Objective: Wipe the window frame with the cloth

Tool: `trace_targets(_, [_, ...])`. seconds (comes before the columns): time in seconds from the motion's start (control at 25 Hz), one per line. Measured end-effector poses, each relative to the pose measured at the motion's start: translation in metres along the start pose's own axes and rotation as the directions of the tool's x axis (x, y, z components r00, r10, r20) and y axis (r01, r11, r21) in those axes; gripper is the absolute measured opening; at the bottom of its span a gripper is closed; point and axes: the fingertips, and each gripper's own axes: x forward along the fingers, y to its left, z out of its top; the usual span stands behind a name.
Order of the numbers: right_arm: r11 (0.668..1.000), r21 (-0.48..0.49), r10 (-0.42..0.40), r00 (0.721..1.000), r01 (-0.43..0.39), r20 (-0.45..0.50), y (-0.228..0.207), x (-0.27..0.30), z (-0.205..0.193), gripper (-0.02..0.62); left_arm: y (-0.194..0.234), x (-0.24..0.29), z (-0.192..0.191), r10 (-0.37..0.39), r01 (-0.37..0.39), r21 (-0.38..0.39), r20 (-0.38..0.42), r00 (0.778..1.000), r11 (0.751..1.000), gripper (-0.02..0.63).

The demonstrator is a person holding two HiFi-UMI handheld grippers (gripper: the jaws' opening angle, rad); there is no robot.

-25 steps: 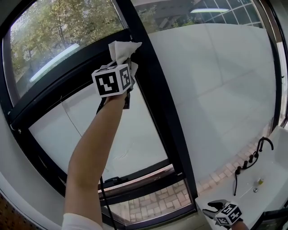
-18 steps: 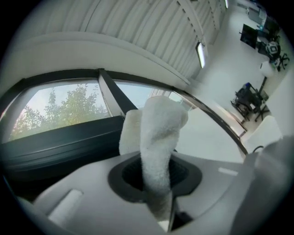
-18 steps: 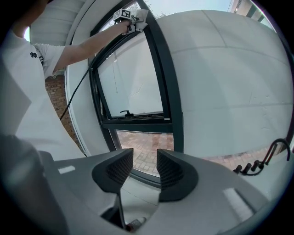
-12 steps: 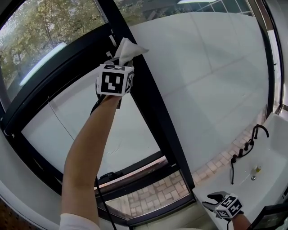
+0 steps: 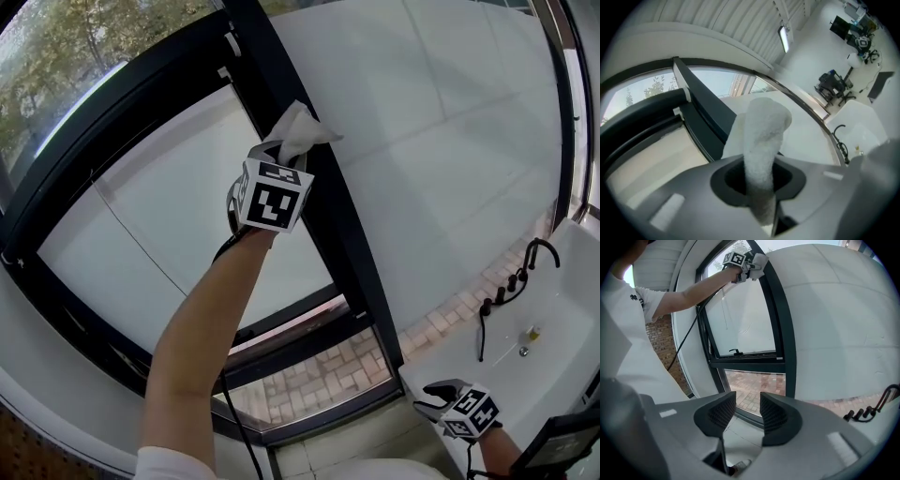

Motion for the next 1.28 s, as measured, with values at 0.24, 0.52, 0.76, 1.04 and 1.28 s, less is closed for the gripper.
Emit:
trace_targets(0.24, [1.0,-0.007,0.006,1.0,-0.006,-0.003,0.006,-0.001,0.0,0.163,-0.043,0.004,-0.036,-0.024,0.023,-0.024,-0.035,0.999,0.999,0.095])
trace_targets(0.52, [1.0,0.006,-0.001,1.0,0.001,-0.009,0.007,-0.006,-0.008,0.163,-0.089,0.007,-0.071,-0.03,0.03,0.001,-0.056,0.998,1.0,0.095])
trace_targets(0.76, [1.0,0.012,-0.007,1.0,0.007,-0.017,0.006,-0.01,-0.011,0.163,-0.148,0.006,-0.124,-0.082,0.084,0.021,-0.112,0.99,0.996,0.095])
trace_targets(1.04, [1.0,0.017,-0.01,0.999,0.011,-0.036,0.004,-0.014,-0.016,0.163,-0.227,0.004,-0.191,-0.129,0.142,0.063,-0.184,0.974,0.988,0.095])
trace_targets(1.28, [1.0,0.029,-0.009,0.998,0.01,-0.057,0.004,-0.018,-0.022,0.163,-0.294,0.001,-0.25,-0.183,0.204,0.056,-0.261,0.948,0.977,0.095])
